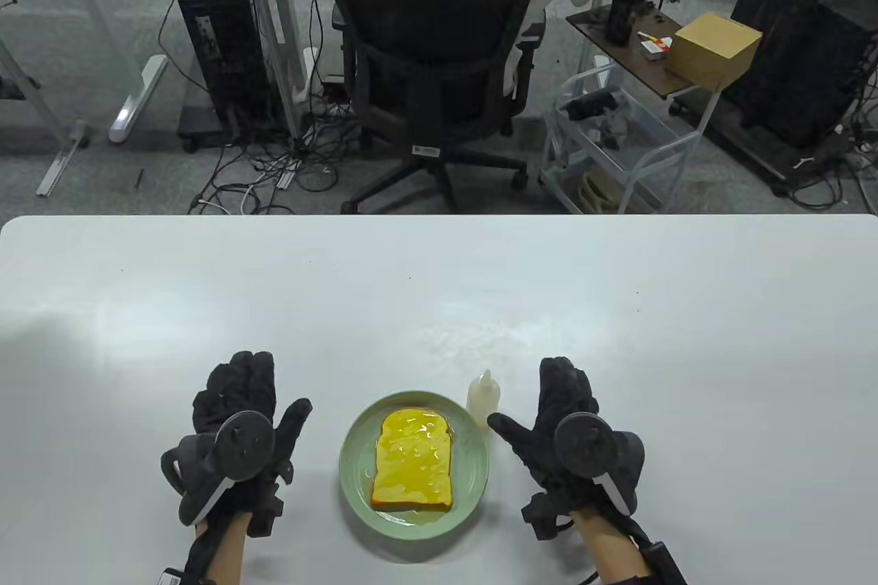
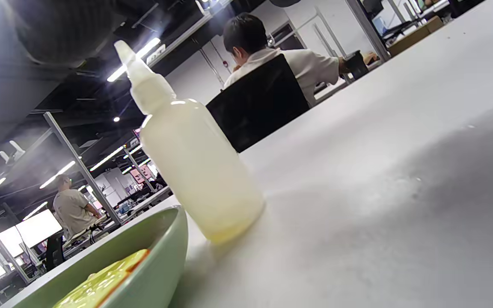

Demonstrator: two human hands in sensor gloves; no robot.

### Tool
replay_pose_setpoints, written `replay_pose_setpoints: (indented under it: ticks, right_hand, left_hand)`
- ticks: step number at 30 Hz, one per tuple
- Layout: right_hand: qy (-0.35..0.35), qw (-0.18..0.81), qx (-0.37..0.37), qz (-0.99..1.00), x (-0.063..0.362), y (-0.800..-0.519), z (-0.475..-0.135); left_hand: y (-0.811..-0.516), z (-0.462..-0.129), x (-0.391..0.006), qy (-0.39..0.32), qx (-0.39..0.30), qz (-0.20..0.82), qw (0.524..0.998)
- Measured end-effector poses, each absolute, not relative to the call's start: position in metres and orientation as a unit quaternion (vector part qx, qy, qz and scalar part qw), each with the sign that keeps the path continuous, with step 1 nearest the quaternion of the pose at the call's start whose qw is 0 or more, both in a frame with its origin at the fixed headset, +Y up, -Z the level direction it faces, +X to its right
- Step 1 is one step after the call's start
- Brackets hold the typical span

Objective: Squeeze honey bottle to draw zigzag on toast

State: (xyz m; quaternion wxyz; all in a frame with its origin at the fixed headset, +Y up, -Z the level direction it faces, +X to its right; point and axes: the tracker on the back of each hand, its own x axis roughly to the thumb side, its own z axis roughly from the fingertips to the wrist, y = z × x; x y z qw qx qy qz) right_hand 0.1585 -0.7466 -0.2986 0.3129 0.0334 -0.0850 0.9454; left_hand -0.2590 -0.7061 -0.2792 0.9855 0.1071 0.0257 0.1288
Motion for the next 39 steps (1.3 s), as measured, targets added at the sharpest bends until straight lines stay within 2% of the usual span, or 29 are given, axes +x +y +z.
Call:
replay_pose_setpoints:
  ticks: [8, 16, 19, 23, 35, 39]
  right_hand:
    - [-0.034, 0.353, 0.028, 0.935, 0.157, -0.758, -0.302]
    - [0.009, 0.345, 0.035, 0.938, 0.134, -0.766, -0.319]
    - [0.012, 0.34, -0.004, 0.94, 0.128, -0.767, -0.324]
    - [0.034, 0.37, -0.018, 0.928, 0.125, -0.77, -0.333]
    - [0.026, 0.346, -0.037, 0.937, 0.121, -0.772, -0.342]
    - [-0.019, 0.367, -0.036, 0.929, 0.127, -0.767, -0.337]
  left_hand:
    - [-0.703, -0.278, -0.258, 0.022, 0.102, 0.161, 0.981]
    - [-0.703, -0.279, -0.262, 0.024, 0.098, 0.17, 0.98]
    - [-0.704, -0.279, -0.263, 0.026, 0.098, 0.172, 0.98]
    - [-0.703, -0.279, -0.262, 0.025, 0.099, 0.179, 0.979]
    - [-0.7, -0.277, -0.264, 0.026, 0.113, 0.192, 0.975]
    - [-0.698, -0.277, -0.263, 0.022, 0.116, 0.193, 0.974]
